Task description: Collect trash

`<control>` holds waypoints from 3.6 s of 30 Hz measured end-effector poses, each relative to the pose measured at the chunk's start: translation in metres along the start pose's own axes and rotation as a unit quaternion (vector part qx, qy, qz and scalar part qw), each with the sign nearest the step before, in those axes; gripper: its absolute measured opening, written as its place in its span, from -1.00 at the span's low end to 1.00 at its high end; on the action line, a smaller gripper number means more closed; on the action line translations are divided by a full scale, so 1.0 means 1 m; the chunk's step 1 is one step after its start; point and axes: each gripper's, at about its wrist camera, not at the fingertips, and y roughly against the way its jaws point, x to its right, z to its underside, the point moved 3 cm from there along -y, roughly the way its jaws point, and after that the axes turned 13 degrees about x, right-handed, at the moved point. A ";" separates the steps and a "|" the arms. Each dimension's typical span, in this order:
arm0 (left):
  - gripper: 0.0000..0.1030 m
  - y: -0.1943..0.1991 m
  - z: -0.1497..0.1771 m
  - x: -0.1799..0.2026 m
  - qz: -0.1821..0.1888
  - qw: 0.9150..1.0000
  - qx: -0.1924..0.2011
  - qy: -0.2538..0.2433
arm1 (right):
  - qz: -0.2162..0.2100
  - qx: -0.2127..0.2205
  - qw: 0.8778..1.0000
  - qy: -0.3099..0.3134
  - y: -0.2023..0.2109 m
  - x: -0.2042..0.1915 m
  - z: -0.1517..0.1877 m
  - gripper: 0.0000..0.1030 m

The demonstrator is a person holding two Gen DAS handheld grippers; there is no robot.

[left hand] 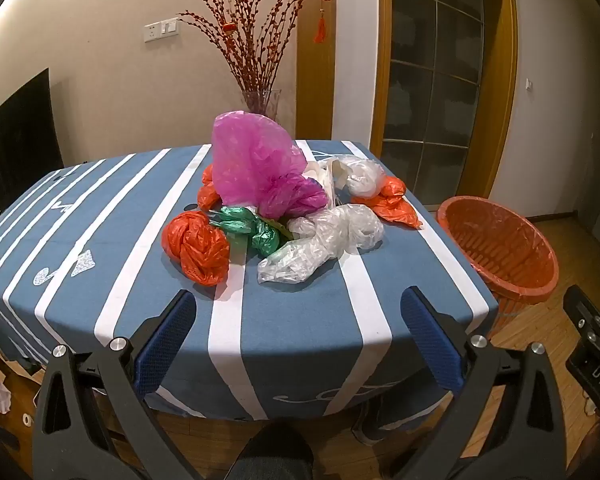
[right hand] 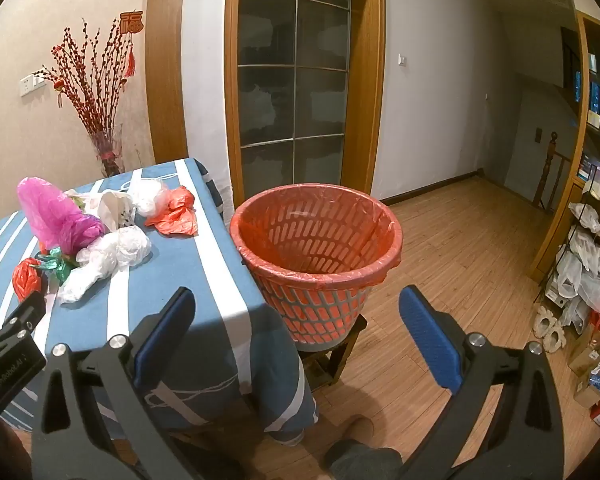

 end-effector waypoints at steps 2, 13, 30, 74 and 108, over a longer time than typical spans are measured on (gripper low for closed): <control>0.96 0.000 0.000 0.000 0.000 1.000 0.002 0.000 | 0.000 0.001 1.000 -0.002 0.000 0.000 0.000 0.92; 0.96 0.000 0.000 0.000 0.000 1.000 0.003 -0.001 | 0.000 0.001 1.000 -0.001 0.000 0.000 0.000 0.92; 0.96 0.000 0.000 0.000 0.000 1.000 0.002 -0.001 | 0.000 0.000 1.000 -0.001 0.000 0.001 0.001 0.92; 0.96 0.000 0.000 0.000 -0.001 1.000 0.002 -0.001 | 0.000 -0.001 1.000 -0.002 -0.001 0.002 0.002 0.92; 0.96 -0.031 0.006 -0.053 -0.025 0.999 -0.028 0.033 | -0.041 -0.006 0.999 0.025 -0.024 -0.037 0.001 0.92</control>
